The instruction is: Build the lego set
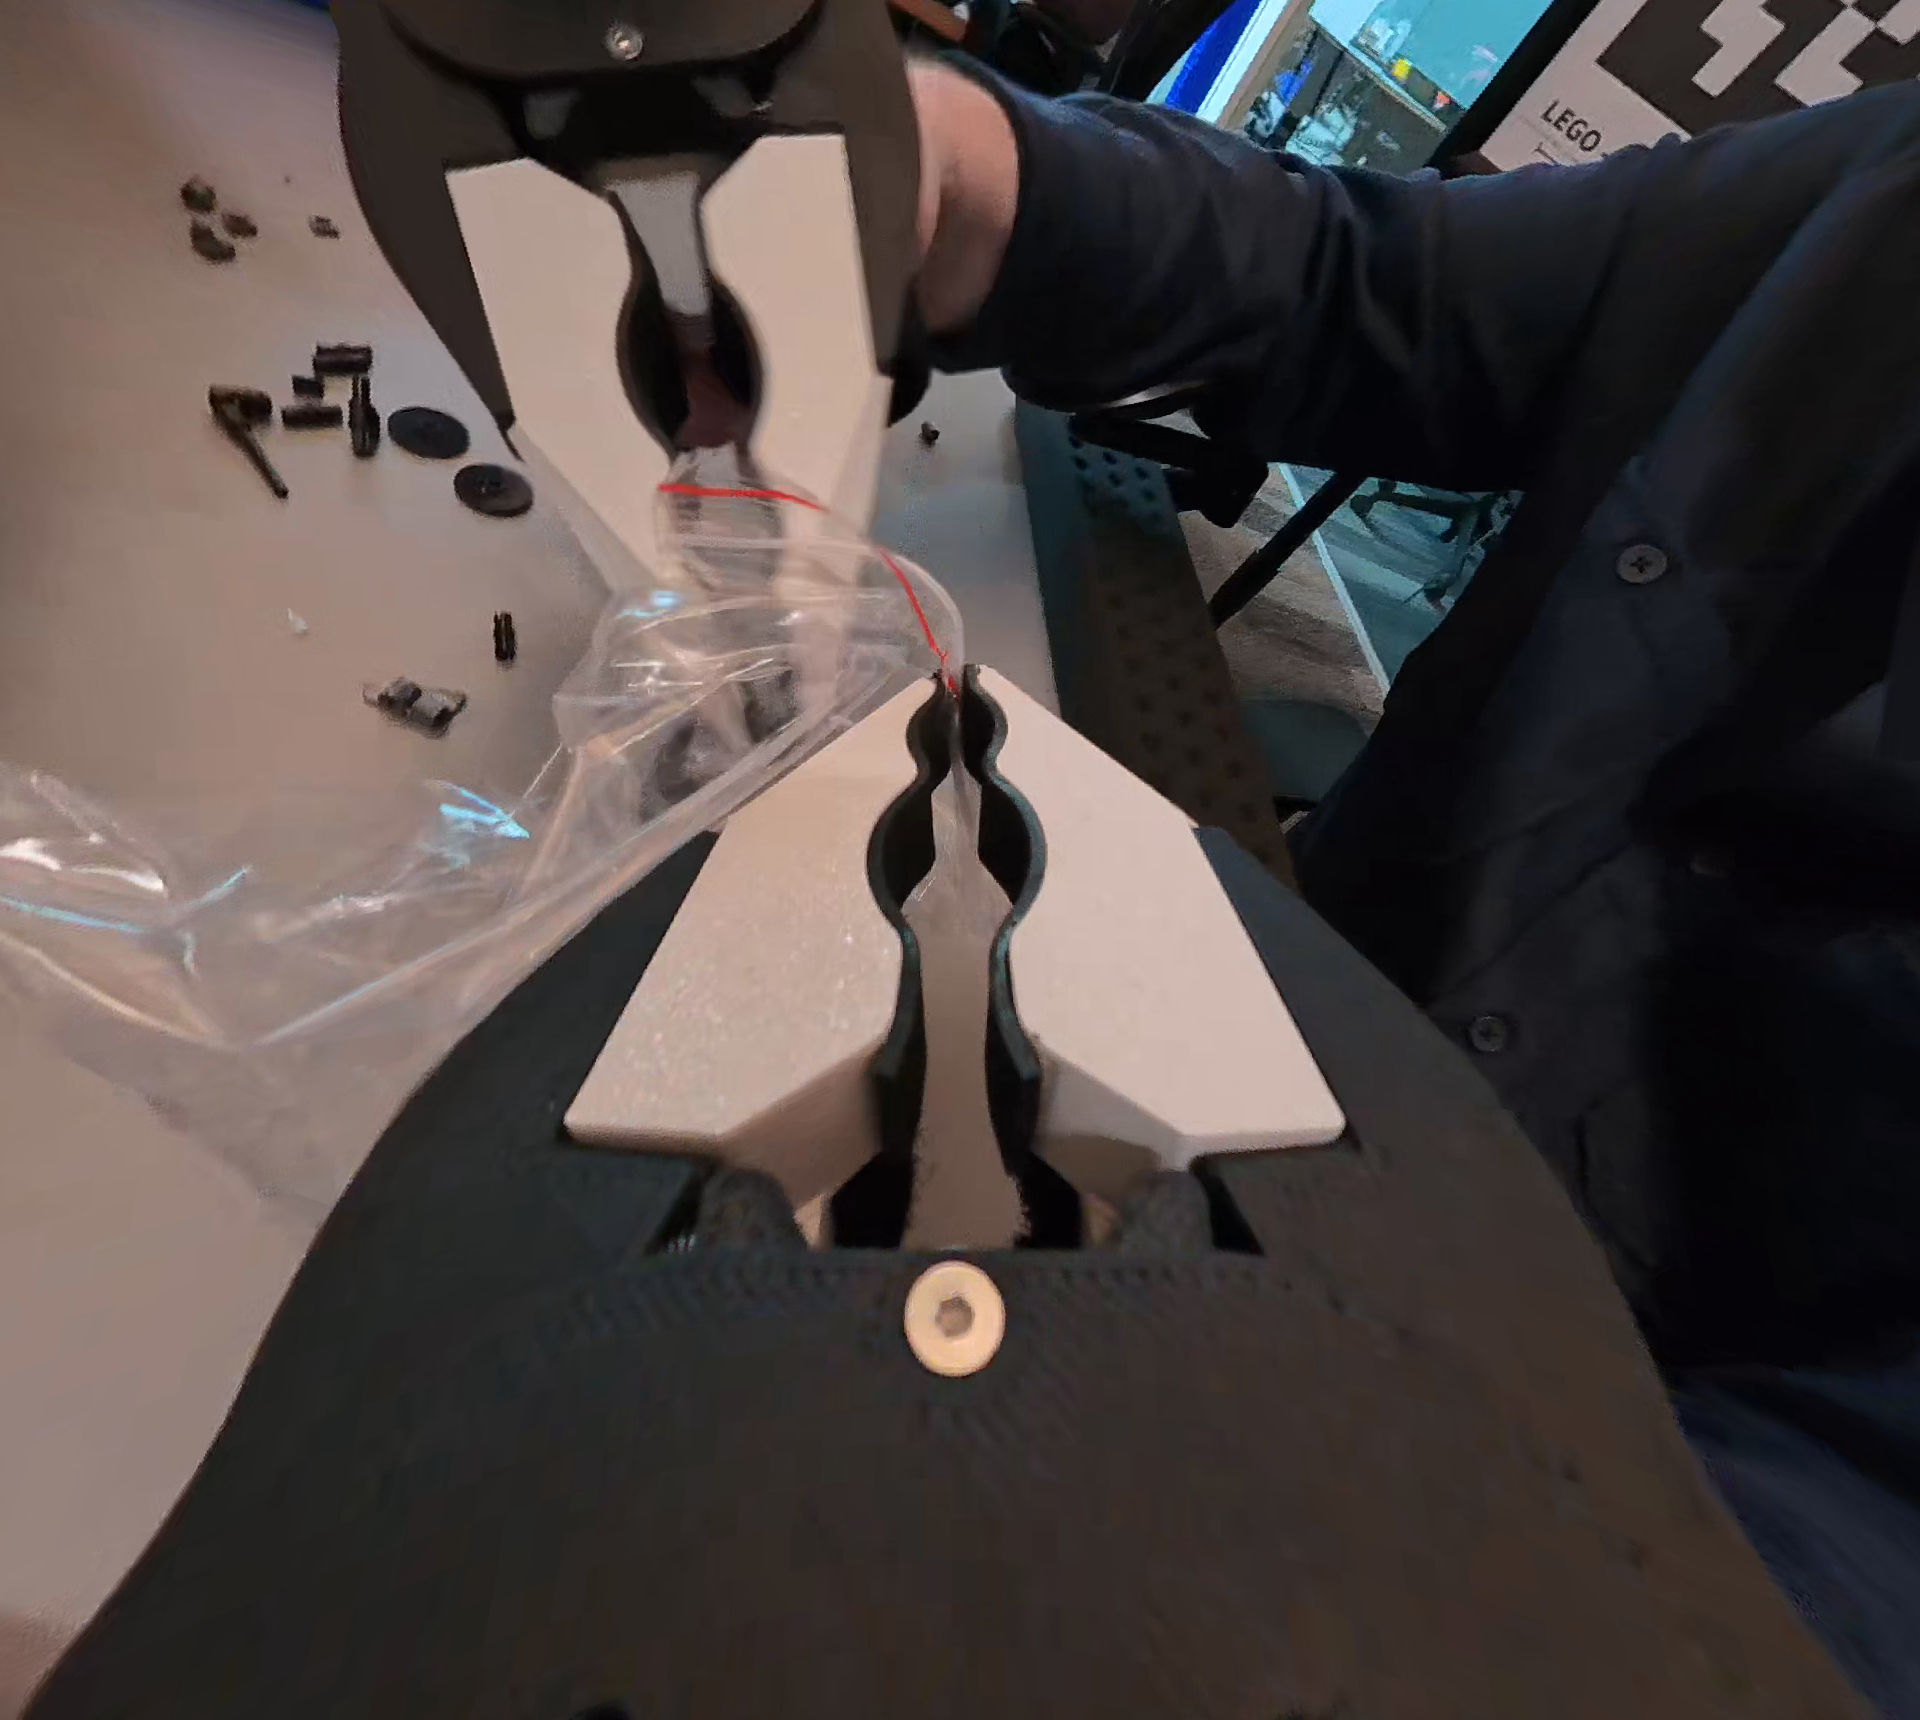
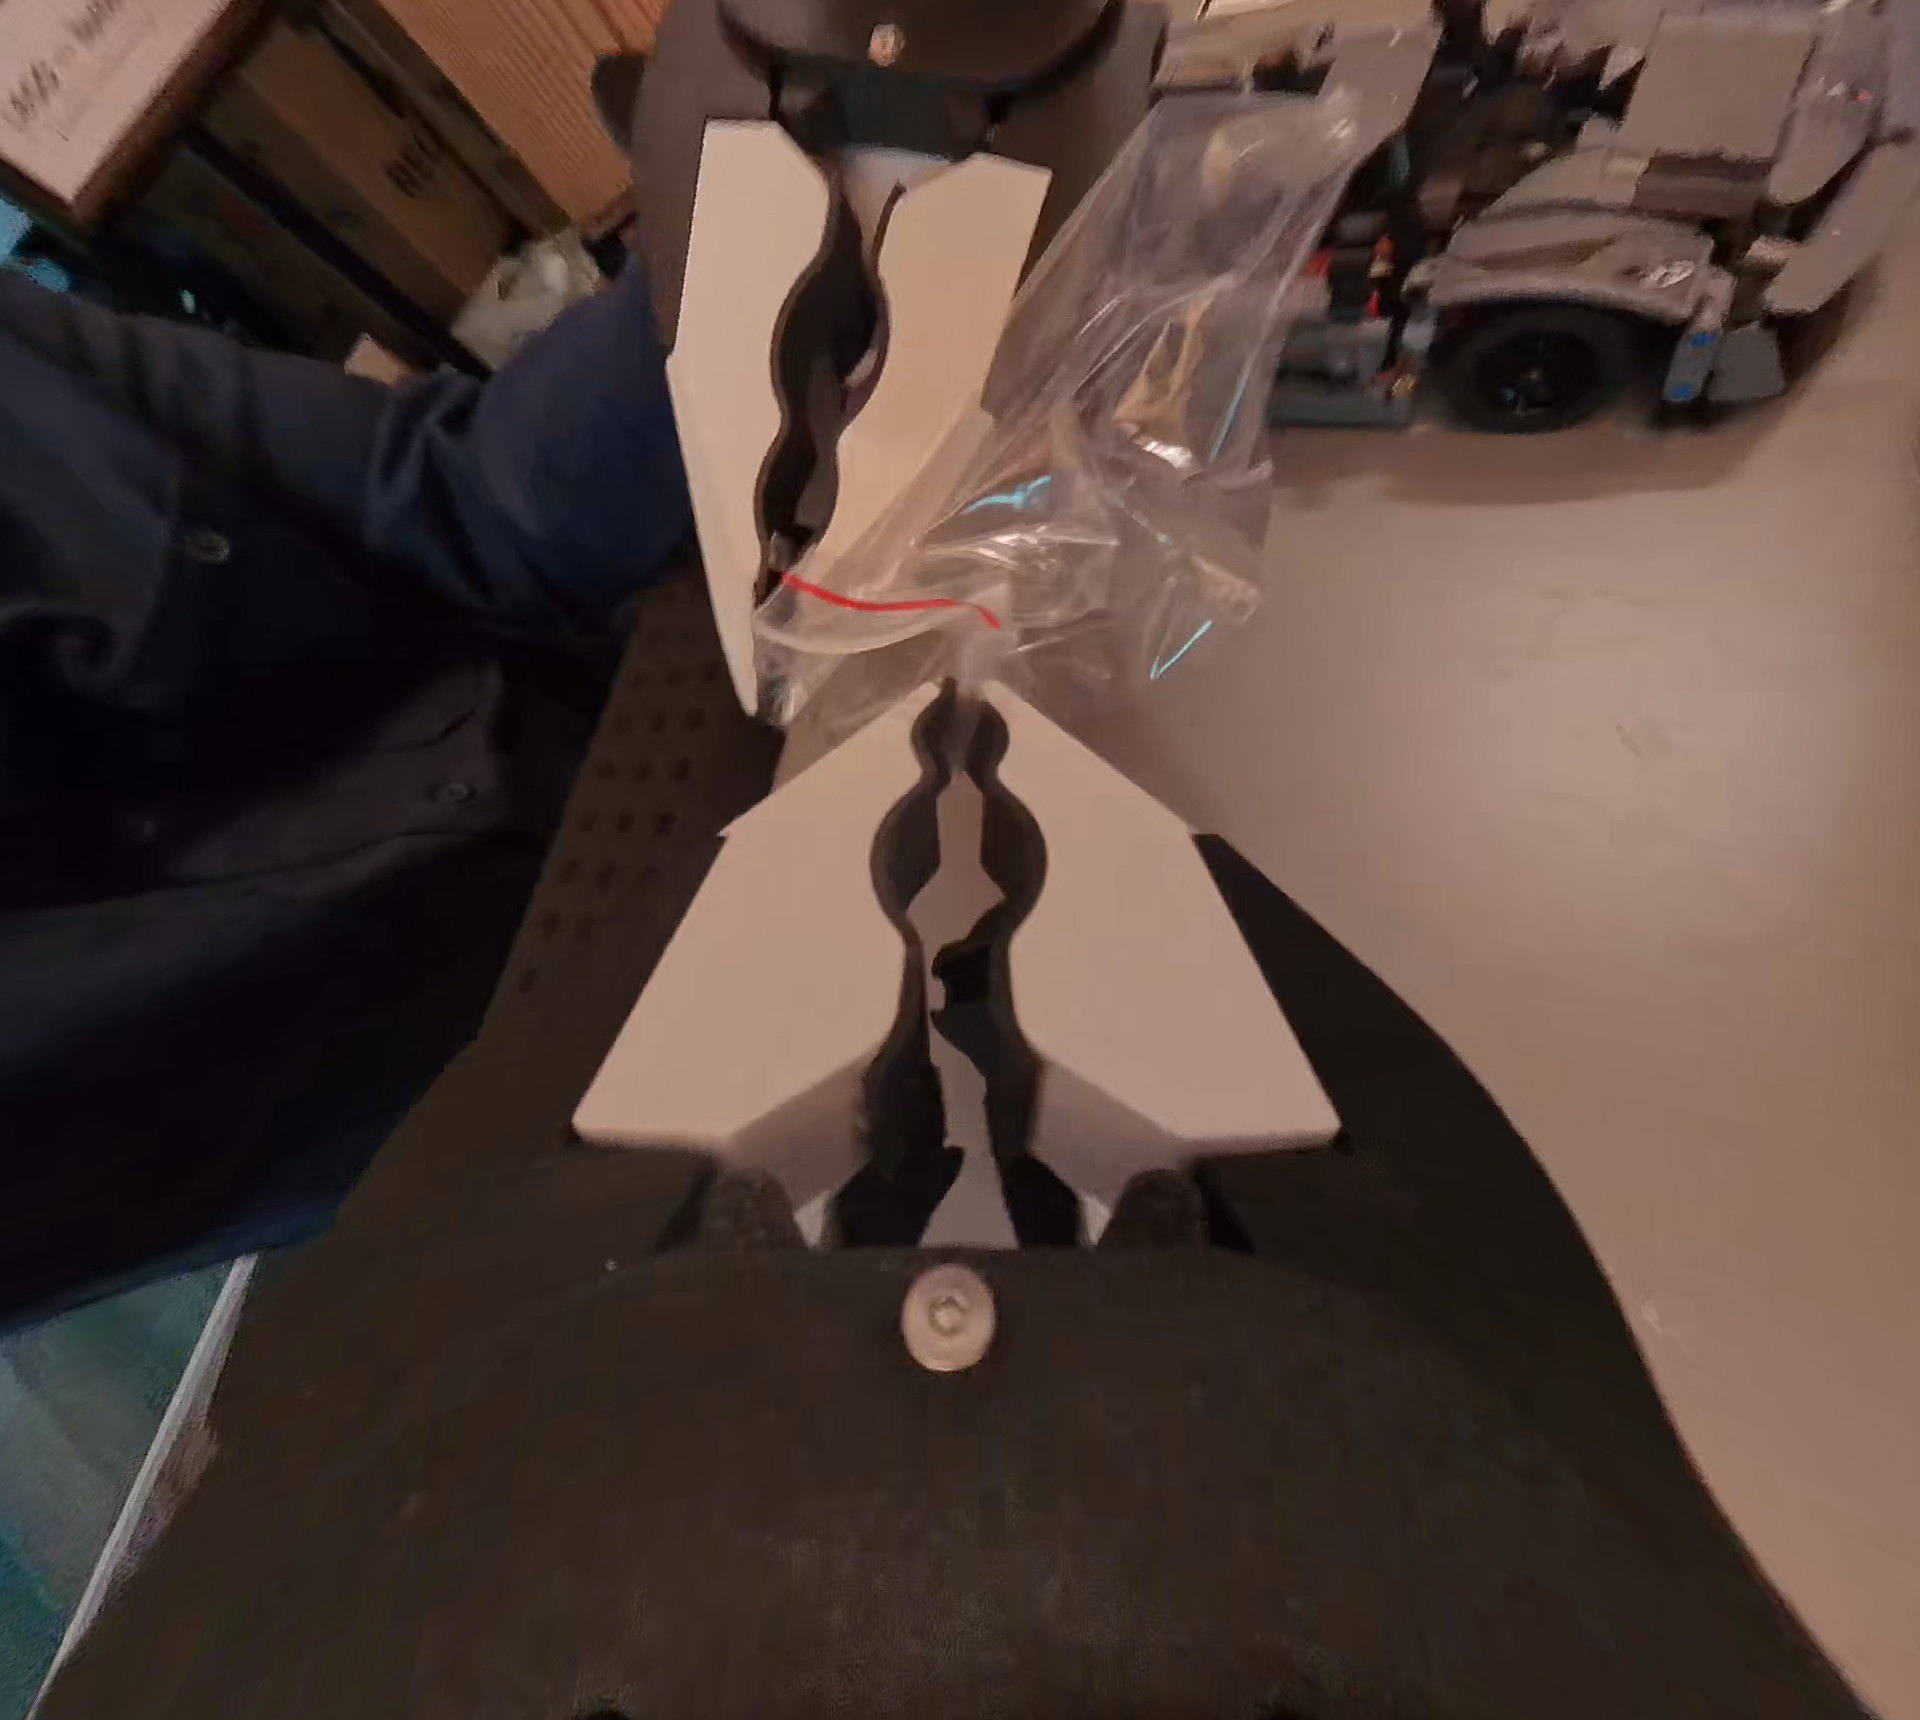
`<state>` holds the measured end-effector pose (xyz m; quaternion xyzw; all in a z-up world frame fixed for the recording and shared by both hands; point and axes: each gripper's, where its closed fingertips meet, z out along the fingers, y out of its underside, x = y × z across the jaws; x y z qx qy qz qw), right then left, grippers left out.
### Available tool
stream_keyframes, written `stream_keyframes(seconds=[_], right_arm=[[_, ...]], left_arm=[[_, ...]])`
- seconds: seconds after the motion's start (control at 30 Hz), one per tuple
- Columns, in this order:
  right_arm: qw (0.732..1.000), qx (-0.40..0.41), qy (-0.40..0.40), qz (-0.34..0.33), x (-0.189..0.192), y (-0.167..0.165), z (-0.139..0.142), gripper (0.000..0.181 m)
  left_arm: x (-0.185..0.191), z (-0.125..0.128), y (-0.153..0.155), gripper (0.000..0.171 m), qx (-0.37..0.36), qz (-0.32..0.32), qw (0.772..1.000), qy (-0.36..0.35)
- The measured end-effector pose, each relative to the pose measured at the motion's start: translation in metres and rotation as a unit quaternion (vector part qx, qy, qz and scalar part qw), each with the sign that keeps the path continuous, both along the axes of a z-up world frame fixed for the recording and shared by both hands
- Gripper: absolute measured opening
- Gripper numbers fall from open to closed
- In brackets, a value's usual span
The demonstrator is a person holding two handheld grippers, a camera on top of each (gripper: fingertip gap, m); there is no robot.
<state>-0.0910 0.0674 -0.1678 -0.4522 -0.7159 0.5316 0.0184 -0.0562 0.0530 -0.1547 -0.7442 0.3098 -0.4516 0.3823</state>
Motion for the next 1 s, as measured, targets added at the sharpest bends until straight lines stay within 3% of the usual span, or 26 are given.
stream_keyframes(seconds=[0.1, 0.17, 0.23, 0.3, 0.37, 0.47, 0.6, 0.73, 0.9, 0.93, 1.0], right_arm=[[0.997, 0.06, -0.018, -0.039, -0.005, 0.017, -0.007, 0.0], [0.991, 0.108, -0.031, -0.075, -0.005, 0.034, -0.009, 0.0], [0.98, 0.154, -0.038, -0.12, -0.004, 0.054, -0.007, 0.0], [0.976, 0.16, -0.034, -0.143, -0.006, 0.06, 0.002, 0.0], [0.972, 0.172, -0.035, -0.156, -0.008, 0.062, 0.003, 0.0], [0.976, 0.155, -0.034, -0.15, -0.01, 0.052, 0.005, 0.0], [0.971, 0.186, -0.038, -0.148, -0.007, 0.055, 0.004, 0.0], [0.969, 0.198, -0.041, -0.139, -0.006, 0.055, 0.001, 0.0], [0.961, 0.243, -0.044, -0.123, -0.005, 0.05, -0.006, 0.0], [0.962, 0.242, -0.044, -0.12, -0.005, 0.048, -0.006, 0.0], [0.961, 0.243, -0.047, -0.12, -0.005, 0.049, -0.007, 0.0]], left_arm=[[-0.005, -0.001, 0.011, 0.0, 0.019, 0.041, 0.999, 0.027], [-0.023, -0.005, 0.029, 0.0, 0.021, 0.121, 0.99, 0.064], [-0.052, -0.008, 0.046, 0.0, 0.021, 0.212, 0.972, 0.102], [-0.09, -0.016, 0.059, 0.0, 0.016, 0.318, 0.932, 0.174], [-0.096, -0.016, 0.066, 0.0, 0.028, 0.347, 0.914, 0.209], [-0.088, -0.014, 0.069, 0.0, 0.056, 0.337, 0.911, 0.232], [-0.077, 0.003, 0.067, 0.024, 0.126, 0.318, 0.905, 0.255], [-0.066, 0.016, 0.064, 0.033, 0.144, 0.289, 0.918, 0.23], [-0.053, 0.007, 0.063, 0.008, 0.133, 0.246, 0.928, 0.244], [-0.054, 0.007, 0.064, 0.0, 0.138, 0.248, 0.924, 0.255], [-0.058, 0.002, 0.067, 0.0, 0.133, 0.256, 0.912, 0.292]])
